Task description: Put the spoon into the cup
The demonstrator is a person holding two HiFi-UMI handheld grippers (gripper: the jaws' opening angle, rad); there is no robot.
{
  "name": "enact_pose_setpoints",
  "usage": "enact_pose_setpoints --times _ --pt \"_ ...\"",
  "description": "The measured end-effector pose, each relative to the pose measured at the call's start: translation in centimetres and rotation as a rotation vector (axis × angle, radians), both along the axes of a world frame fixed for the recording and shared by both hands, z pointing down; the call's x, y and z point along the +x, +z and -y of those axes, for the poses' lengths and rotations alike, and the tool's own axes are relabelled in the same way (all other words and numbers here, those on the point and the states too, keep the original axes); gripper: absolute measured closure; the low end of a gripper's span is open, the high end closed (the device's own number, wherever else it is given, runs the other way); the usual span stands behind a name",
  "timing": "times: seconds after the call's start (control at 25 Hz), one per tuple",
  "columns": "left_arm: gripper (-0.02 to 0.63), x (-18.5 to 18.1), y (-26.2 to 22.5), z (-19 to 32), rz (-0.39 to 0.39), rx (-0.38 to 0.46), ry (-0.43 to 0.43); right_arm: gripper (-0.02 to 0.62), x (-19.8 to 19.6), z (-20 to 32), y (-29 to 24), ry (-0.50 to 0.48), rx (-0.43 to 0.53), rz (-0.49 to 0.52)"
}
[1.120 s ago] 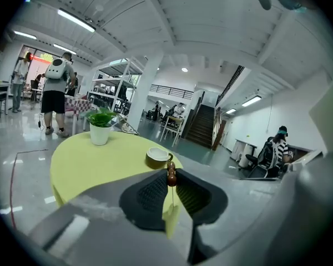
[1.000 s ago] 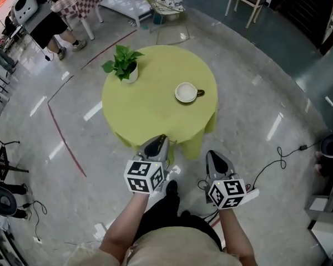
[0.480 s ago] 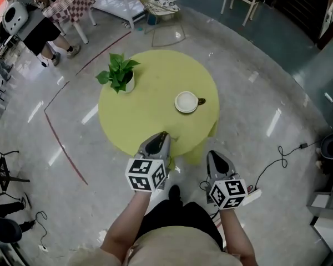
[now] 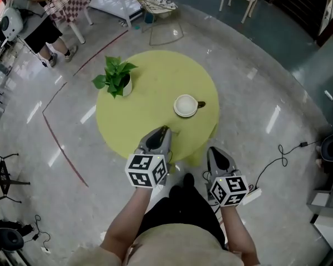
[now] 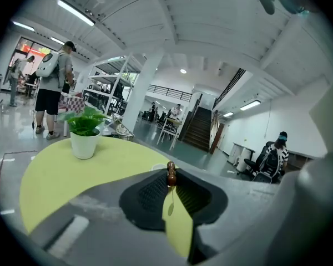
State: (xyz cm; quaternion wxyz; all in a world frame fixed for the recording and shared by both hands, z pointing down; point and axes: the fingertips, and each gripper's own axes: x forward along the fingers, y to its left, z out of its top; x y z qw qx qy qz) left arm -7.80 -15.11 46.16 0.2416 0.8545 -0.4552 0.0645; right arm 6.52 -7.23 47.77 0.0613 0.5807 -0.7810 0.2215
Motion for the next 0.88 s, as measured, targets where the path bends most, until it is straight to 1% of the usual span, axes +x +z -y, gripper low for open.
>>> enact_pose_setpoints --times 0.4,0.64,0.88 --pt "0.558 0.9 -1.1 3.5 -0.022 0.015 -0.032 0.594 0.8 3.2 -0.1 -0.034 -0.003 0.0" --pt "0.557 1.6 -1.9 6.0 -0.023 0.029 -0.061 0.594 1.8 5.6 -0.3 -0.06 -0.001 0.007" --pt "0.558 2.7 -1.7 8.1 -0.01 0.022 -0.072 0.594 3.1 7.6 -0.3 -0.07 -0.005 0.017"
